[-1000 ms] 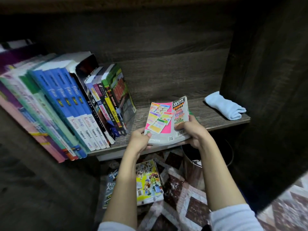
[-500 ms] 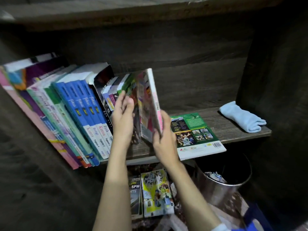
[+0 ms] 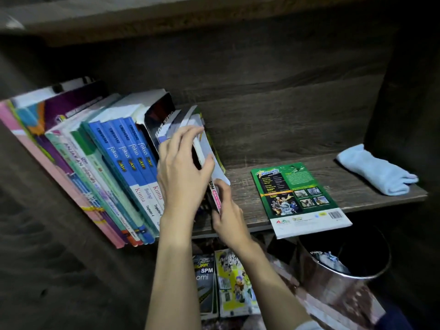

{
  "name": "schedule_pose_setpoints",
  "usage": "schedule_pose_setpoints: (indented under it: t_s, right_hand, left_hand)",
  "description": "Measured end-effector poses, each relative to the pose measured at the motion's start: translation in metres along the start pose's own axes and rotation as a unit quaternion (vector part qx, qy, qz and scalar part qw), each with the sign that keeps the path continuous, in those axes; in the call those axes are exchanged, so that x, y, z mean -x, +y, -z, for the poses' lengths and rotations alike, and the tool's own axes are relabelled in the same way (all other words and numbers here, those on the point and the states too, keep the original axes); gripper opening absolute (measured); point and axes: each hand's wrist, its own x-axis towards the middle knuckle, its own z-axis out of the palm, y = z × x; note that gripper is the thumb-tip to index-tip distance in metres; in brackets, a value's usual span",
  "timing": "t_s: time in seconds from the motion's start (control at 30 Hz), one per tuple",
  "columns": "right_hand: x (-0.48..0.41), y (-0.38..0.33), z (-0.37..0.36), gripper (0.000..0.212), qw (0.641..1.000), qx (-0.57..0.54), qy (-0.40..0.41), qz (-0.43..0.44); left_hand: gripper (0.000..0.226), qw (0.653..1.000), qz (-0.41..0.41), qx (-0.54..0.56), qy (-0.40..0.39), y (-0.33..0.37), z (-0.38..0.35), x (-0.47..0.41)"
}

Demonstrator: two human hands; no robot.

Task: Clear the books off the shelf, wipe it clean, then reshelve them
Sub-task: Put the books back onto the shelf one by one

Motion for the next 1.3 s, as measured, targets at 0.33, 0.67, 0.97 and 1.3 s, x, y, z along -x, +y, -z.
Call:
schedule_pose_setpoints:
  t_s: [0.33,0.67,0.97,1.3]
  right_hand:
    - [-0.028,0.037,0.012,0.095,0.944,-0.253,-0.187,-0.104]
    - [-0.037,0.052,0.011,0.087,0.974,-0.171,-0.096,-0.117]
    - [-0.042,0.049,0.01,0.08,0.977,-0.144,-0.084,-0.133]
    - [-0.043,0.045,0.009,0.076,0.986,-0.089,-0.069,-0.126]
  left_hand:
    - [0.066,0.994,0.025,-0.077,-0.069,-0.011,0.002,-0.013]
    - [0.074,0.991,0.046,-0.09,-0.087,-0.015,0.004,-0.023]
    - [0.075,0.994,0.066,-0.08,0.027,-0.009,-0.012,-0.021]
    - [0.087,0.994,0.075,-0.057,0.061,-0.008,-0.016,-0.02]
